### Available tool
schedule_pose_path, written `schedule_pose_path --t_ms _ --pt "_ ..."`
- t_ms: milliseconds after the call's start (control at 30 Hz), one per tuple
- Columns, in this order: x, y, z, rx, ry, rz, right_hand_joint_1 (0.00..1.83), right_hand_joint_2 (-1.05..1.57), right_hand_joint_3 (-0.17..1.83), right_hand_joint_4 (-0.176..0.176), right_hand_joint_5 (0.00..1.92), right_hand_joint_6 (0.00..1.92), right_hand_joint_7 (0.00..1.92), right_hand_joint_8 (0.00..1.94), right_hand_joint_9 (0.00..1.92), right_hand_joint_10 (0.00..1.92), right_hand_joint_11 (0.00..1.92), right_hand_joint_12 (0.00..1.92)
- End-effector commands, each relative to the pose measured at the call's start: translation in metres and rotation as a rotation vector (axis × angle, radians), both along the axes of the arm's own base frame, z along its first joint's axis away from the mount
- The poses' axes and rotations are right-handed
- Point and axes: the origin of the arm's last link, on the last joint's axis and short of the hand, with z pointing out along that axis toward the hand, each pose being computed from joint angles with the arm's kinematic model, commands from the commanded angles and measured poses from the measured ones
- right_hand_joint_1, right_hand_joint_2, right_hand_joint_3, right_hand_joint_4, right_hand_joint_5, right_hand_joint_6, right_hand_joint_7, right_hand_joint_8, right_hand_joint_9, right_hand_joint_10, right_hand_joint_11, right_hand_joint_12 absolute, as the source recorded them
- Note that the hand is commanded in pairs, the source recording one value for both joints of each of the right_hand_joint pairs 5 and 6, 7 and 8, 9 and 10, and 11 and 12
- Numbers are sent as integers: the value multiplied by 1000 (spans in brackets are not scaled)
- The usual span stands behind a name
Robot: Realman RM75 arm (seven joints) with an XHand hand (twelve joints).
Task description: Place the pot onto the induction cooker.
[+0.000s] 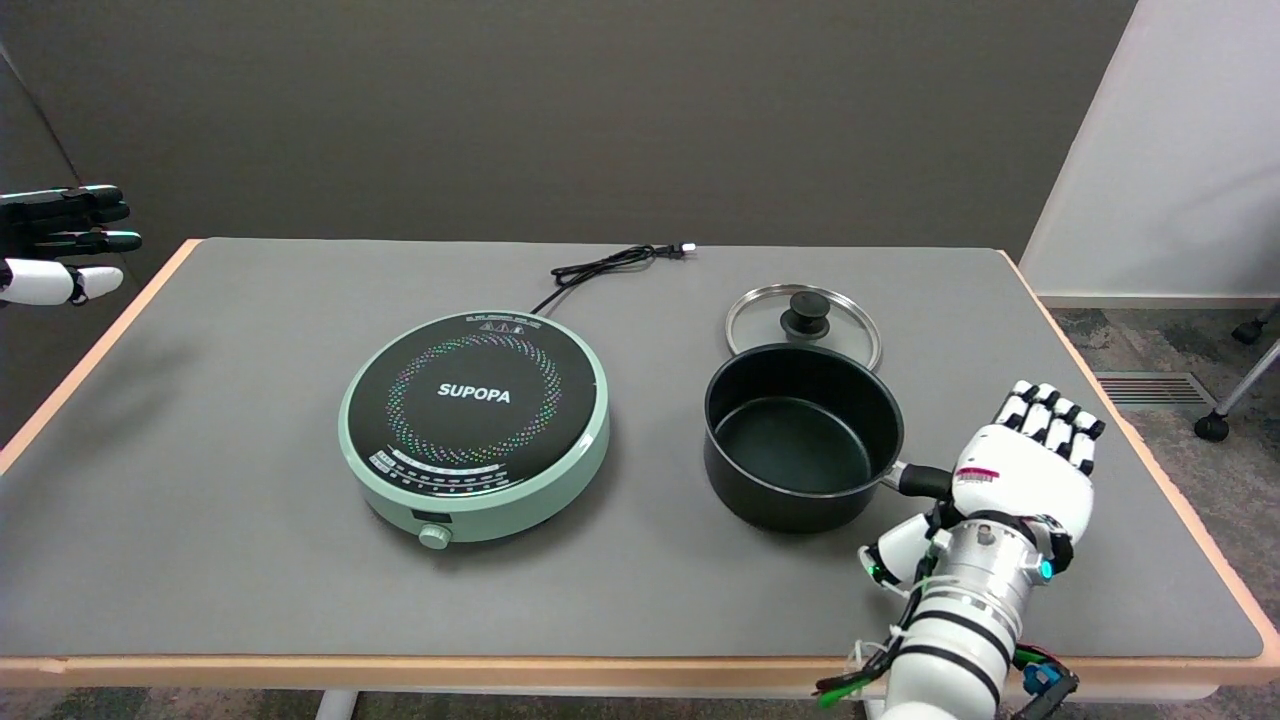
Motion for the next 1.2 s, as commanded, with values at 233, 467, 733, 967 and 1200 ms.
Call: schedule_pose_path --t_ms 233,467,733,967,1200 --pt "-6 -36 31 7 -103 -79 1207 -698 1275 -78 15 15 15 15 15 15 15 15" --pt "-3 -40 32 7 -84 -96 1191 -703 1206 -68 14 14 14 14 14 14 14 14" --pt "-2 -39 25 23 -74 -119 1181 -689 1094 -52 15 15 15 15 15 15 15 15" --pt "-5 -35 16 32 -72 -145 1182 -690 1069 -48 14 14 14 14 14 14 14 14" --pt "-4 -35 8 60 -50 -167 1176 -659 920 -19 18 18 18 18 18 18 18 18"
